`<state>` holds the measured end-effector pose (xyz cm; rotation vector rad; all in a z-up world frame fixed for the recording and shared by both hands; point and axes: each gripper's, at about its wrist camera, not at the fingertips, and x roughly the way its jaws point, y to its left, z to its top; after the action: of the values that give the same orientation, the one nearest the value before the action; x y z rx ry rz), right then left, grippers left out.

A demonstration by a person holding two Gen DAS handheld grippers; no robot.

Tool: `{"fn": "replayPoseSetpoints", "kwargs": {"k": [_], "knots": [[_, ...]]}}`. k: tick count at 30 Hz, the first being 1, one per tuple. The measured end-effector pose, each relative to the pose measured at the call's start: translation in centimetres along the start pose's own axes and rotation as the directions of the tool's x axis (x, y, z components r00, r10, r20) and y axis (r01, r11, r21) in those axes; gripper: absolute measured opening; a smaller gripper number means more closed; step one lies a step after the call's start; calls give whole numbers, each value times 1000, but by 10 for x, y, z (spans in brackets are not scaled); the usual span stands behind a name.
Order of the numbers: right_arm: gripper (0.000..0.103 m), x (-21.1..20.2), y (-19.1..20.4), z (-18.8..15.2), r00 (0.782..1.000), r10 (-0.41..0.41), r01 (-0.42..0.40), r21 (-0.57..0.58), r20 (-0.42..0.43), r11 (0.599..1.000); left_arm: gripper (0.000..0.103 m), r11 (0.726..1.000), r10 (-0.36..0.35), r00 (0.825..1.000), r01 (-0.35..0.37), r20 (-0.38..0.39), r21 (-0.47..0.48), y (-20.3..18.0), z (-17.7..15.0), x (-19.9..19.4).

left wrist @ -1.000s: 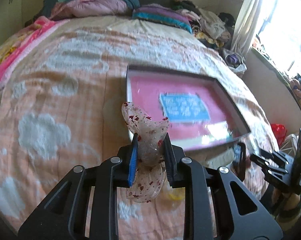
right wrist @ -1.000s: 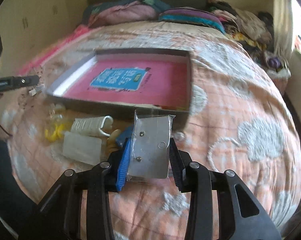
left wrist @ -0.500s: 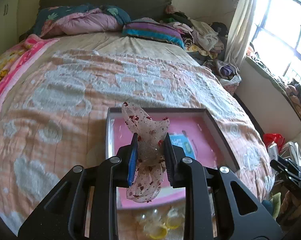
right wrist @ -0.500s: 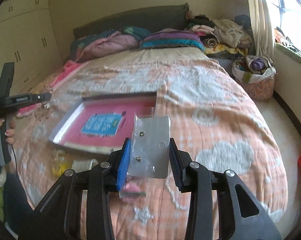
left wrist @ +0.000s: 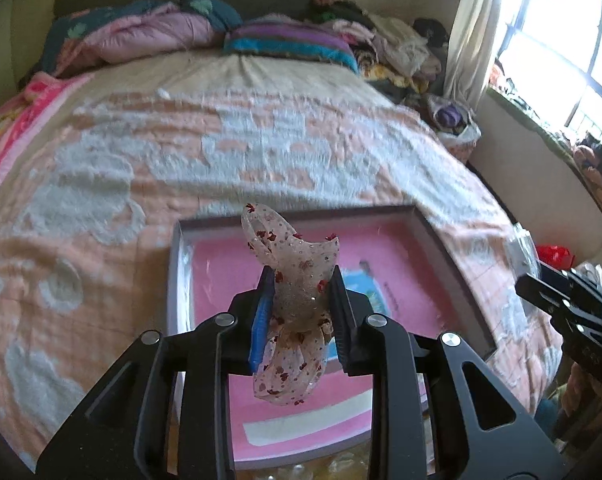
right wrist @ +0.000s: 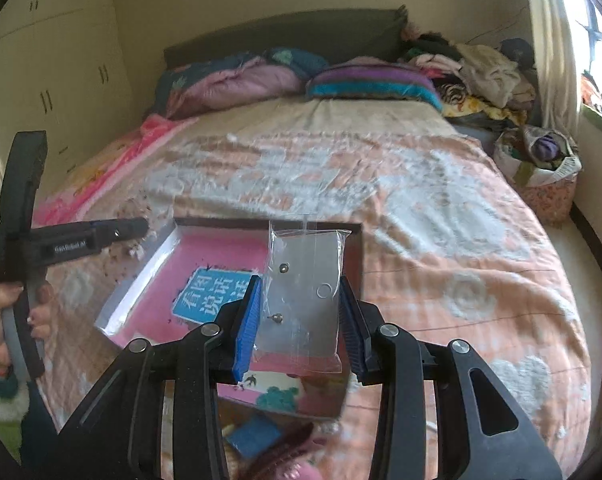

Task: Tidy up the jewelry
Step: 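Carry the scrunchie and clear bag into the pink box and release both, then move both tools back toward the remaining items beside the box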

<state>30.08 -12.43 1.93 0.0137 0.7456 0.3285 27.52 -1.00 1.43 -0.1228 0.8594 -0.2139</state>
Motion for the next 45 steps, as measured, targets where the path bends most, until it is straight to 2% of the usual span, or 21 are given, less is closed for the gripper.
{"fn": "replayPoseSetpoints", "kwargs": {"k": [4, 9, 17, 19, 23, 26, 28, 31, 38, 45], "knots": [[36, 29, 11, -5, 998, 7, -8, -15, -57, 1000, 21, 1000, 5, 999, -6, -45, -13, 8, -13, 18], [36, 60, 16, -21, 991, 3, -4, -9, -131, 1000, 29, 999, 10, 996, -14, -86, -46, 18, -27, 30], [40, 69, 14, -35, 988, -3, 8, 37, -155, 999, 60, 998, 38, 996, -43, -80, -56, 28, -39, 16], [48, 64, 12, -35, 989, 4, 4, 50, -147, 999, 62, 997, 51, 996, -55, -72, -57, 29, -40, 12], [58, 46, 11, -36, 993, -5, 12, 59, -114, 998, 75, 994, 82, 995, -85, -50, -68, 33, -42, 1], [68, 27, 11, -37, 997, -20, 25, 61, -78, 998, 81, 993, 96, 995, -97, -25, -70, 32, -46, -12], [81, 9, 12, -38, 999, -25, 27, 61, -33, 998, 85, 992, 101, 995, -102, -12, -75, 32, -48, -20], [91, -21, 17, -40, 999, -24, 21, 58, 45, 998, 92, 990, 105, 994, -105, 3, -90, 30, -54, -34], [96, -73, 25, -39, 989, -18, 13, 33, 149, 999, 93, 989, 121, 992, -116, 48, -90, 19, -66, -65], [97, -111, 23, -40, 978, -20, 14, 30, 206, 999, 93, 991, 117, 987, -109, 106, -80, 5, -70, -96]]}}
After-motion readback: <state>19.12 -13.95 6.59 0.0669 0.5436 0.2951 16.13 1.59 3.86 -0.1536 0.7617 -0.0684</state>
